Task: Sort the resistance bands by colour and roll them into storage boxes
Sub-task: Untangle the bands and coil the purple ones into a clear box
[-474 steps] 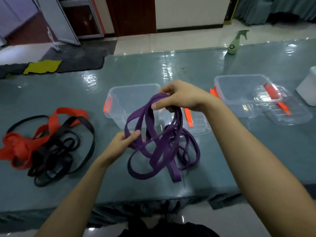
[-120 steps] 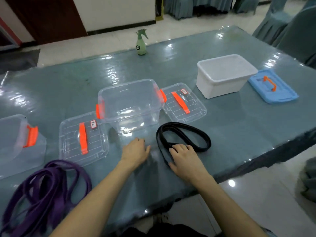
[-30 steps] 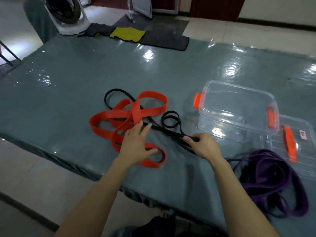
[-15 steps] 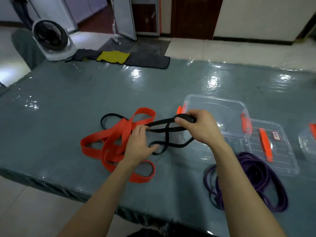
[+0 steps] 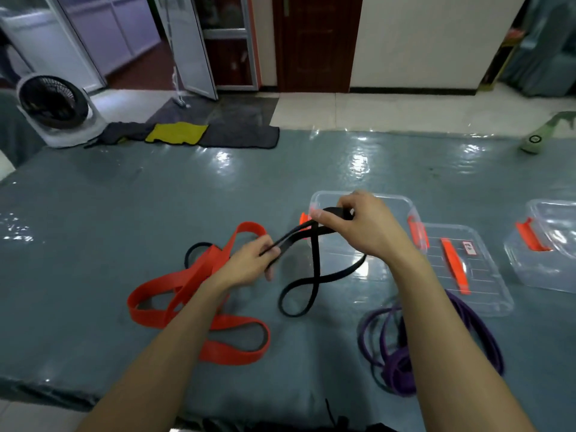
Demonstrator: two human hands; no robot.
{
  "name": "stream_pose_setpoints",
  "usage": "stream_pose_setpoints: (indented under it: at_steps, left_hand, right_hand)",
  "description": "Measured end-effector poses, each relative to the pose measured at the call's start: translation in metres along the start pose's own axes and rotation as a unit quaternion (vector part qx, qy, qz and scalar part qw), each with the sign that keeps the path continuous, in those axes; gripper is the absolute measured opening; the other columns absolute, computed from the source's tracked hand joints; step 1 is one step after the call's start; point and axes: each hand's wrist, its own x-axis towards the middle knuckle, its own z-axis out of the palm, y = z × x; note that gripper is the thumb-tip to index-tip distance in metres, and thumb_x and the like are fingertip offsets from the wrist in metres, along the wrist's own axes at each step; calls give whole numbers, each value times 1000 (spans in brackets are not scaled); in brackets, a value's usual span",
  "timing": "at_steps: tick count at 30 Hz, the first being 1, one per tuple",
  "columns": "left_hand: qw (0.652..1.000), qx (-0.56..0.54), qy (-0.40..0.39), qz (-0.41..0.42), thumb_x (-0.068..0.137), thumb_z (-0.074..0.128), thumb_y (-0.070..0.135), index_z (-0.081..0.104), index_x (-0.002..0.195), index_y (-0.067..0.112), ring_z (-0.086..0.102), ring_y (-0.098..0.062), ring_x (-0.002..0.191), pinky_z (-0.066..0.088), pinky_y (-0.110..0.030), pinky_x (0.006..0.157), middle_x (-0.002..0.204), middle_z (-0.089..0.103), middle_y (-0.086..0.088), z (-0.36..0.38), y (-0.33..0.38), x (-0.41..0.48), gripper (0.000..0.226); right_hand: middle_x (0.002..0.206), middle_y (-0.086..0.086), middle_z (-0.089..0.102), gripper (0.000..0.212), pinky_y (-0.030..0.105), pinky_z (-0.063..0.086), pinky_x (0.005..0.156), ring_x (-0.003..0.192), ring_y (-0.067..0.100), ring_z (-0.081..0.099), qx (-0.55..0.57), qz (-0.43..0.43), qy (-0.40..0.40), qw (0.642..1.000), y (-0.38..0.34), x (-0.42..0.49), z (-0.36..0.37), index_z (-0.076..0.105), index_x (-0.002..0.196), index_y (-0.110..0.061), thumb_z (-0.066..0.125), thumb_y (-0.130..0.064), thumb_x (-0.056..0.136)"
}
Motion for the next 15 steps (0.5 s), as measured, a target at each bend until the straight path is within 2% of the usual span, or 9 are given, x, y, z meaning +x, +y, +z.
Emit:
stream_pose_setpoints:
  at_steps: [1, 3, 5, 6, 8, 10, 12, 14, 15]
  left_hand:
    - [999, -35, 18, -7, 105, 66, 34, 54, 94, 15, 58, -26, 65, 47, -42, 69, 67, 66, 7, -12, 7, -2, 25]
    - [998, -37, 44, 13, 88, 70, 46, 58, 106, 13, 51, -19, 64, 42, -37, 65, 67, 60, 8, -38, 28, -7, 40]
    - [997, -60, 29, 47, 83, 63, 50, 58, 114, 12, 45, -14, 60, 39, -32, 60, 63, 54, 9, -62, 47, -10, 50]
    - [994, -92, 21, 51, 85, 59, 47, 58, 115, 10, 42, -14, 58, 37, -32, 60, 62, 52, 7, -71, 55, -11, 47]
    - [995, -86, 20, 53, 89, 50, 36, 60, 113, 13, 42, -14, 56, 36, -35, 61, 62, 52, 2, -89, 74, -12, 35]
    - [996, -42, 10, 75, 89, 50, 27, 58, 116, 18, 41, -16, 55, 34, -36, 62, 62, 54, 1, -102, 95, -15, 30]
    - [993, -59, -20, 105, 90, 53, 18, 54, 121, 15, 37, -18, 54, 30, -36, 59, 62, 54, -2, -113, 118, -20, 31]
    - [986, -73, -35, 144, 92, 54, 14, 51, 123, 14, 38, -21, 54, 31, -34, 55, 63, 57, -7, -125, 142, -26, 31]
    - [984, -68, -30, 165, 93, 55, 13, 50, 124, 14, 41, -23, 54, 32, -32, 53, 63, 59, -8, -131, 154, -28, 31]
  right_hand:
    - [77, 1, 65, 59, 40, 51, 66, 71, 21, 63, -31, 12, 0, 999, 2, 2, -1, 67, 72, -20, 67, -76, 89]
    - [115, 10, 67, 71, 45, 56, 83, 100, 32, 68, -110, 52, -43, 992, 6, 4, -1, 72, 106, -13, 62, -81, 88]
    - [144, 12, 56, 87, 46, 54, 95, 121, 35, 64, -165, 86, -102, 977, 9, 4, 3, 61, 140, -13, 66, -81, 86]
    - [150, 11, 53, 93, 46, 54, 99, 126, 34, 62, -175, 88, -119, 973, 8, 3, 5, 56, 147, -14, 70, -80, 84]
    - [157, 6, 52, 101, 46, 53, 107, 134, 28, 60, -146, 66, -138, 977, 2, 4, 10, 52, 153, -18, 77, -80, 77]
    - [162, -3, 51, 114, 41, 48, 115, 145, 20, 53, -58, 30, -150, 986, -8, 5, 17, 47, 159, -23, 82, -83, 68]
    - [166, -14, 46, 128, 34, 42, 117, 150, 10, 46, 37, -4, -168, 985, -24, 4, 24, 39, 164, -29, 85, -85, 59]
    - [158, -20, 54, 115, 29, 42, 115, 145, 2, 49, 113, -30, -182, 976, -40, 6, 34, 45, 160, -36, 90, -77, 63]
    - [145, -17, 66, 91, 28, 46, 111, 137, 2, 58, 153, -47, -185, 970, -45, 10, 37, 58, 149, -36, 92, -66, 70]
